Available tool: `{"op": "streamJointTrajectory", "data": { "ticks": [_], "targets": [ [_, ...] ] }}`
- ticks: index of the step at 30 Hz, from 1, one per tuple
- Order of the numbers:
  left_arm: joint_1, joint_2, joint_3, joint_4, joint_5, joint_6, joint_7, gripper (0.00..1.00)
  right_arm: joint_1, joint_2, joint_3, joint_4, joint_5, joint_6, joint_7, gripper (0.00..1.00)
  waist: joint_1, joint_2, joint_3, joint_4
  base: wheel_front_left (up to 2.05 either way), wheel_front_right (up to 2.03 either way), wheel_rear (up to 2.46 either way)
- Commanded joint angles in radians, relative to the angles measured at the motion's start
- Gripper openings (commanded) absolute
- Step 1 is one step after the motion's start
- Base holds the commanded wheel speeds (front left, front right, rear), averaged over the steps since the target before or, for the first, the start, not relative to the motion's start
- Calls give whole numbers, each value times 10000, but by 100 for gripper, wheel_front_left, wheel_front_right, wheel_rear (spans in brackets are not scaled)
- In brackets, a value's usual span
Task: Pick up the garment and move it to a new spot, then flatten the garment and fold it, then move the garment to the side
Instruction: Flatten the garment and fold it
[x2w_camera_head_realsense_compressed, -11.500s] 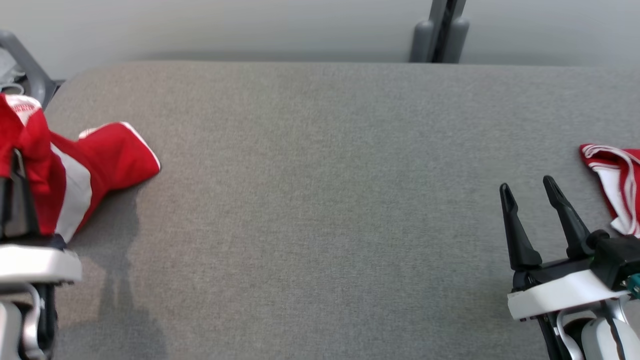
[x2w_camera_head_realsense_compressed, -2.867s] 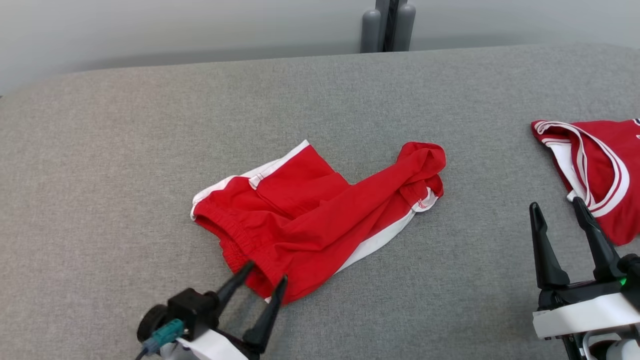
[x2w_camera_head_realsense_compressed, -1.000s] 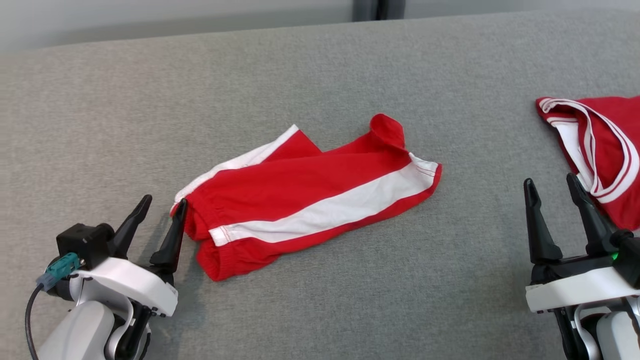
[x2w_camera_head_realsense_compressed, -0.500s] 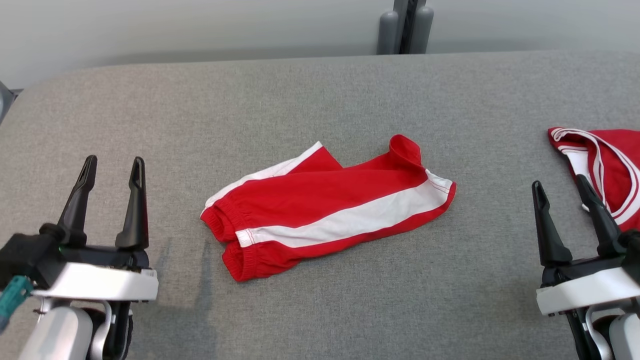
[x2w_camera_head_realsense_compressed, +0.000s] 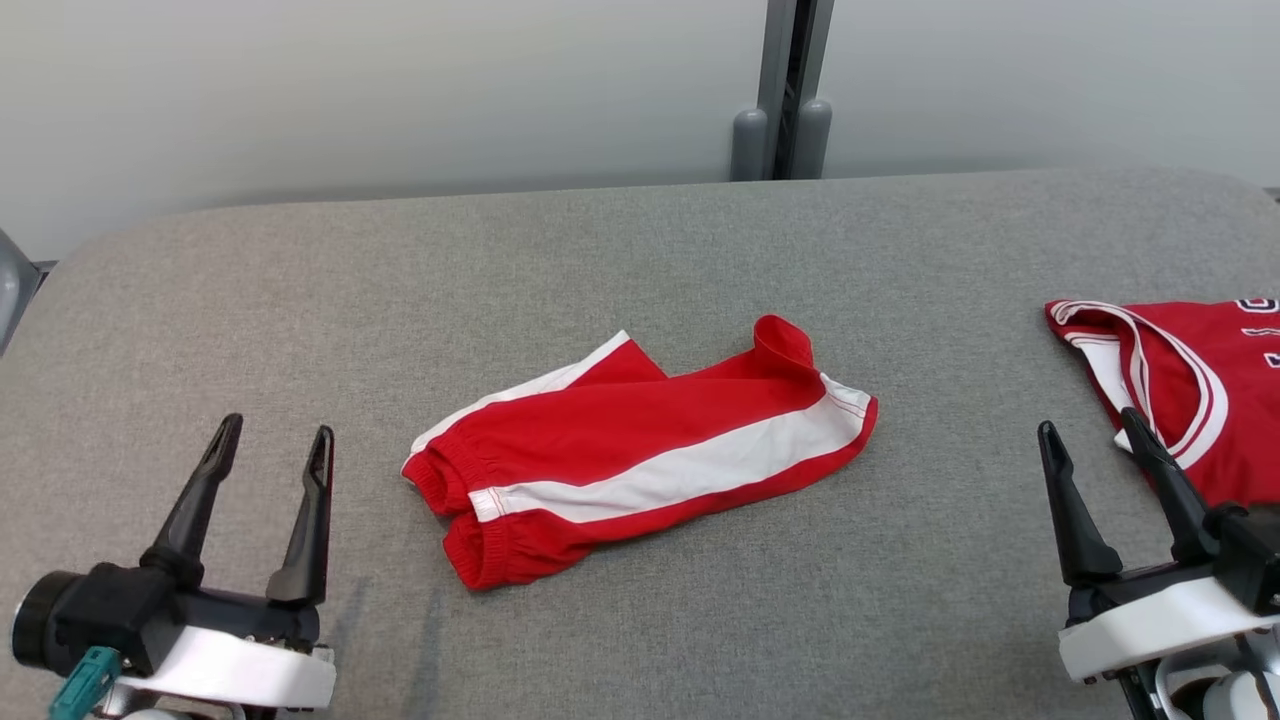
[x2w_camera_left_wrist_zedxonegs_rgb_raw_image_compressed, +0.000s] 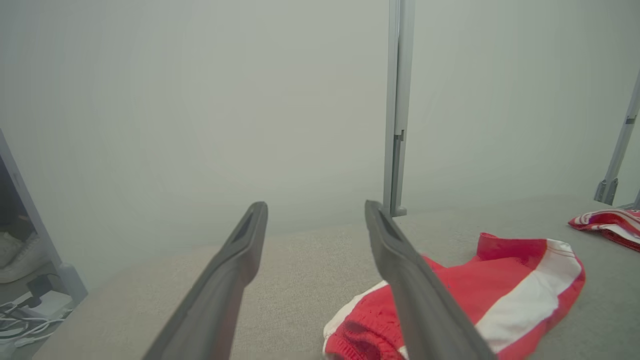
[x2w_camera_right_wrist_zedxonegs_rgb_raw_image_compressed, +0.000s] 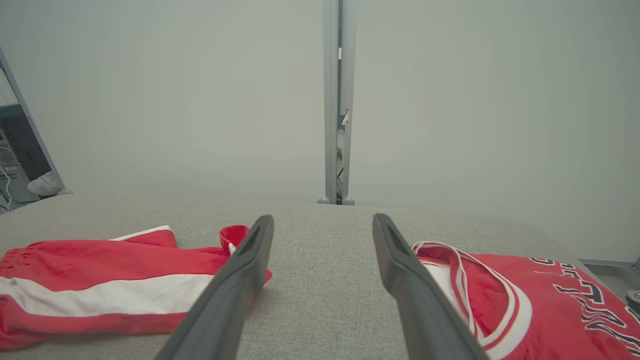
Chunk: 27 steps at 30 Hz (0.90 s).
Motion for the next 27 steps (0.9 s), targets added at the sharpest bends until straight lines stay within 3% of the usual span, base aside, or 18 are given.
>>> {"op": "streamJointTrajectory", "data": {
  "ticks": [1, 14, 23, 27],
  "targets": [
    [129, -34, 51, 92, 125, -96, -27, 100, 144, -61, -5, 32, 72, -3, 43, 100, 0, 0, -158, -35, 0, 0, 0],
    [845, -237, -104, 1009, -67, -278, 96, 100, 860, 82, -112, -68, 180, -3, 211, 100, 0, 0, -907, 8, 0, 0, 0],
    [639, -323, -198, 929, -248, -203, 317, 100, 845, 177, -286, -269, 167, -3, 319, 100, 0, 0, -732, 101, 0, 0, 0],
    [277, -458, -535, 926, -332, -387, 619, 100, 738, 162, -341, -298, 144, -3, 350, 100, 0, 0, -514, 328, 0, 0, 0]
  ]
}}
